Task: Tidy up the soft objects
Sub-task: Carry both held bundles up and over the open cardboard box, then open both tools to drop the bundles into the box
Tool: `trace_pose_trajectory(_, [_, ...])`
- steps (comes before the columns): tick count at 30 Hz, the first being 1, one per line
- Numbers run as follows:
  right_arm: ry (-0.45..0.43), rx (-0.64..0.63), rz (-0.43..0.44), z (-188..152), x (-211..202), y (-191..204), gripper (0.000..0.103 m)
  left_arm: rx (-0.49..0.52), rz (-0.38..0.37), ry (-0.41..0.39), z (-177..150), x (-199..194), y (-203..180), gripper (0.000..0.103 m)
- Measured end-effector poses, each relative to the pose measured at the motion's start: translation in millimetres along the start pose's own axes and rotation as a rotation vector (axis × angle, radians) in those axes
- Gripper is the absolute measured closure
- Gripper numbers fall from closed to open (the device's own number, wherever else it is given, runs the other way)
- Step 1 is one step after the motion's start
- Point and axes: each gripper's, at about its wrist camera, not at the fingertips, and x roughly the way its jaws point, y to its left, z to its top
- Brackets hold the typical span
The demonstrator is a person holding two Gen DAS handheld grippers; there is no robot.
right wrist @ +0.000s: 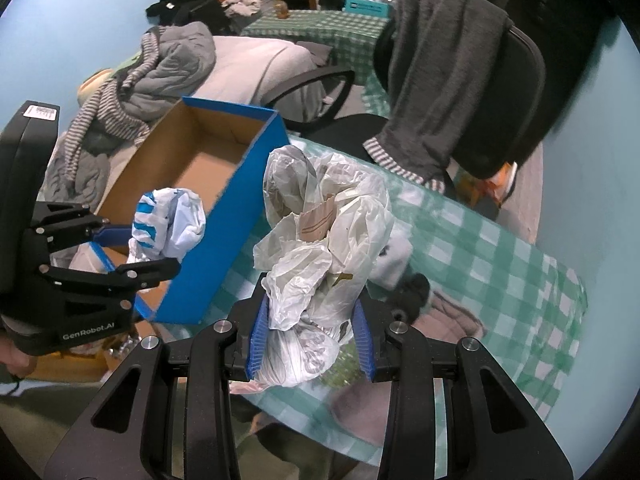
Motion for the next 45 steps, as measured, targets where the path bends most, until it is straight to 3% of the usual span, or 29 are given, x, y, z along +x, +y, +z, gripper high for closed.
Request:
trace_pose_trajectory(24, [0.036, -0.198, 0.126, 58.6, 46.8, 87.1, 0.066, -0.197, 0.055, -0.008, -24.2, -8.7, 95.6, 0.064])
trace_pose_trajectory(37, [0.100, -0.260, 0.144, 77.1, 85.6, 132.6, 0.066, -0.232, 0.091, 0.021, -31.3, 9.7, 137.9, 0.064])
trace_pose_trajectory(45, [0.159, -0.274, 0.135, 80.7, 112.8, 144.8, 0.066, -0.246, 0.076, 0.051, -32.4, 26.7, 151.7, 0.063])
